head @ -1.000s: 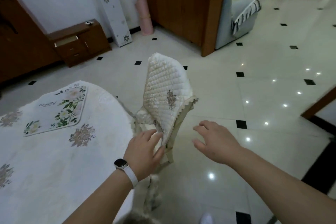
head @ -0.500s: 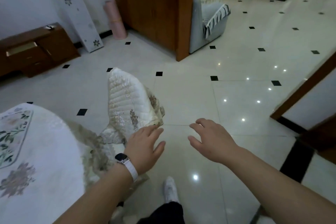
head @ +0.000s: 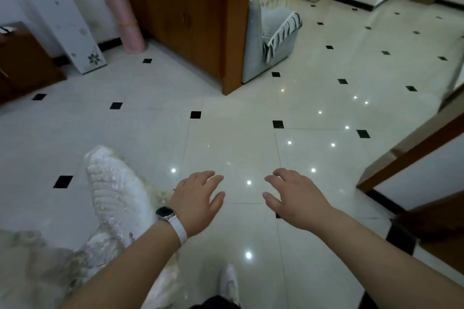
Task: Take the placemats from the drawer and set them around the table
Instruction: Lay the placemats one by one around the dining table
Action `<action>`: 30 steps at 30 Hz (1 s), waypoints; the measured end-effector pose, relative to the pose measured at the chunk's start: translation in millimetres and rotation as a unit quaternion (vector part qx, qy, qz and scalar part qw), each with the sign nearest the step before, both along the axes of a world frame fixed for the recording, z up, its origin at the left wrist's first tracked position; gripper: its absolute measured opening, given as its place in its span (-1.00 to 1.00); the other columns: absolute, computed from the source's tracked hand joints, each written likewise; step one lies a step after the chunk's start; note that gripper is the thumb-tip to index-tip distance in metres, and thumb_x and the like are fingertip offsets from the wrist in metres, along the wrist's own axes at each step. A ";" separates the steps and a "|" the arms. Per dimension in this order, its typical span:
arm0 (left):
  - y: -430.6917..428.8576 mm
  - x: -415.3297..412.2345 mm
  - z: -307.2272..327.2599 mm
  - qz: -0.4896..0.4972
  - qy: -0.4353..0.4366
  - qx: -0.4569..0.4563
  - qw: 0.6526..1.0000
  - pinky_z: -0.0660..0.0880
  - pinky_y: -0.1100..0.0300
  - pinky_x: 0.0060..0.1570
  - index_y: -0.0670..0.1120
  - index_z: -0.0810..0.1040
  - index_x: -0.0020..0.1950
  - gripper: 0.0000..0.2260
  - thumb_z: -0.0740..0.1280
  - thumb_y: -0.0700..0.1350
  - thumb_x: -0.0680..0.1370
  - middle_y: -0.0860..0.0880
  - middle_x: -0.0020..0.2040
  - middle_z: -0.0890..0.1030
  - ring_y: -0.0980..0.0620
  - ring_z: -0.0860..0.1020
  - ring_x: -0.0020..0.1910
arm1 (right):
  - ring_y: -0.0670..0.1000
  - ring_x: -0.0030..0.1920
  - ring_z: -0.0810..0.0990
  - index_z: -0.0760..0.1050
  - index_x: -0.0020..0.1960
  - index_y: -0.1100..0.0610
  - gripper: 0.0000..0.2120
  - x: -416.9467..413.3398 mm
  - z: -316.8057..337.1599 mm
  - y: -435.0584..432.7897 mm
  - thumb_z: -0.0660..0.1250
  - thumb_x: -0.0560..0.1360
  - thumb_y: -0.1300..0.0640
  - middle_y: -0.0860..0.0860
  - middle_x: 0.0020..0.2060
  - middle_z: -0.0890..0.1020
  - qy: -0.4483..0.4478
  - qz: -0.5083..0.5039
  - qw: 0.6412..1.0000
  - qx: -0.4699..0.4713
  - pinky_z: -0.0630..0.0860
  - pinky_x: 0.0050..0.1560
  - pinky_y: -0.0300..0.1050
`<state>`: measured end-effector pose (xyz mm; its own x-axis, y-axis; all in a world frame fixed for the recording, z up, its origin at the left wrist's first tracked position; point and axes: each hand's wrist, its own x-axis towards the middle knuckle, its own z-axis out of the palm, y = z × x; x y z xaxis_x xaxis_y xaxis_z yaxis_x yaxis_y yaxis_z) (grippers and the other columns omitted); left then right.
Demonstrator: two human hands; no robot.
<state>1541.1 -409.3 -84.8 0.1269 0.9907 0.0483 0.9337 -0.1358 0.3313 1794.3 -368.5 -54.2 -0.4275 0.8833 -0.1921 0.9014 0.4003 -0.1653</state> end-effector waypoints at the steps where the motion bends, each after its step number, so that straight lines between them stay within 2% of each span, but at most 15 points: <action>1: 20.4 -0.7 2.0 -0.011 0.004 0.001 1.000 0.42 -0.04 0.19 -0.02 0.52 0.34 -0.61 0.24 0.08 0.56 -0.07 0.31 0.55 -0.12 0.49 0.26 | 0.04 0.34 0.38 0.36 0.44 0.00 -0.52 0.0 3.4 19.3 0.09 0.60 -0.19 -0.01 0.39 0.41 0.000 -0.005 1.000 0.007 0.33 0.30 -0.02; 4: 79.6 1.4 8.1 -0.039 0.019 -0.003 0.999 0.34 0.00 0.26 0.00 0.45 0.40 -0.60 0.23 0.08 0.59 -0.05 0.38 0.48 -0.08 0.42 0.34 | 0.05 0.31 0.41 0.38 0.42 0.01 -0.53 3.6 9.7 66.4 0.12 0.60 -0.17 -0.02 0.36 0.43 0.009 -0.027 0.999 0.021 0.34 0.28 -0.03; 7: 126.7 10.3 17.2 -0.054 0.012 0.018 0.998 0.38 -0.03 0.22 -0.03 0.49 0.36 -0.63 0.26 0.03 0.58 -0.08 0.34 0.52 -0.12 0.46 0.30 | 0.06 0.32 0.40 0.37 0.42 0.01 -0.53 7.2 9.0 105.2 0.12 0.60 -0.17 -0.01 0.36 0.42 0.016 -0.033 0.999 0.018 0.34 0.29 -0.03; 13: 203.0 12.4 10.6 -0.041 0.037 -0.002 0.998 0.33 -0.01 0.27 0.00 0.43 0.41 -0.58 0.23 0.10 0.58 -0.06 0.39 0.47 -0.08 0.41 0.35 | 0.04 0.33 0.38 0.35 0.44 -0.01 -0.53 -2.8 -0.7 196.0 0.09 0.60 -0.18 -0.02 0.39 0.40 0.037 0.003 0.999 0.010 0.31 0.30 -0.05; 21: 303.9 9.2 8.3 0.058 0.074 -0.022 0.995 0.29 0.01 0.31 0.05 0.41 0.41 -0.57 0.20 0.14 0.58 -0.02 0.40 0.45 -0.06 0.39 0.37 | 0.04 0.36 0.35 0.34 0.44 -0.02 -0.53 -9.9 -15.3 347.7 0.06 0.61 -0.19 -0.01 0.42 0.37 0.051 0.109 0.993 -0.003 0.27 0.31 -0.04; 23: 326.6 10.3 17.7 0.081 0.082 -0.025 0.993 0.32 0.00 0.29 0.02 0.44 0.40 -0.59 0.23 0.11 0.57 -0.03 0.38 0.48 -0.07 0.42 0.34 | 0.04 0.35 0.36 0.35 0.43 -0.03 -0.53 -12.6 -10.5 384.7 0.05 0.60 -0.19 -0.01 0.41 0.38 0.059 0.134 0.989 -0.002 0.28 0.30 -0.05; 27: 362.7 7.1 35.7 0.134 0.104 0.012 0.985 0.47 -0.08 0.13 -0.07 0.58 0.25 -0.64 0.35 0.02 0.50 -0.12 0.22 0.61 -0.18 0.57 0.17 | 0.05 0.34 0.38 0.36 0.41 -0.01 -0.53 -29.6 -2.1 452.4 0.06 0.59 -0.19 0.00 0.40 0.40 0.070 0.204 0.976 0.012 0.29 0.29 -0.03; 30: 375.7 -3.3 46.6 0.184 0.105 0.016 0.977 0.45 -0.09 0.15 -0.08 0.58 0.25 -0.65 0.39 -0.01 0.50 -0.13 0.24 0.60 -0.18 0.55 0.20 | 0.06 0.34 0.37 0.38 0.40 0.00 -0.54 -55.1 5.0 488.3 0.07 0.60 -0.18 0.00 0.39 0.41 0.080 0.248 0.965 0.014 0.30 0.28 -0.03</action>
<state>1537.7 -33.5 -38.2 -0.2266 0.9696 0.0920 0.9684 0.2142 0.1280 1739.2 119.8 -49.2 -0.8211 0.5668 -0.0672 0.5620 0.7822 -0.2690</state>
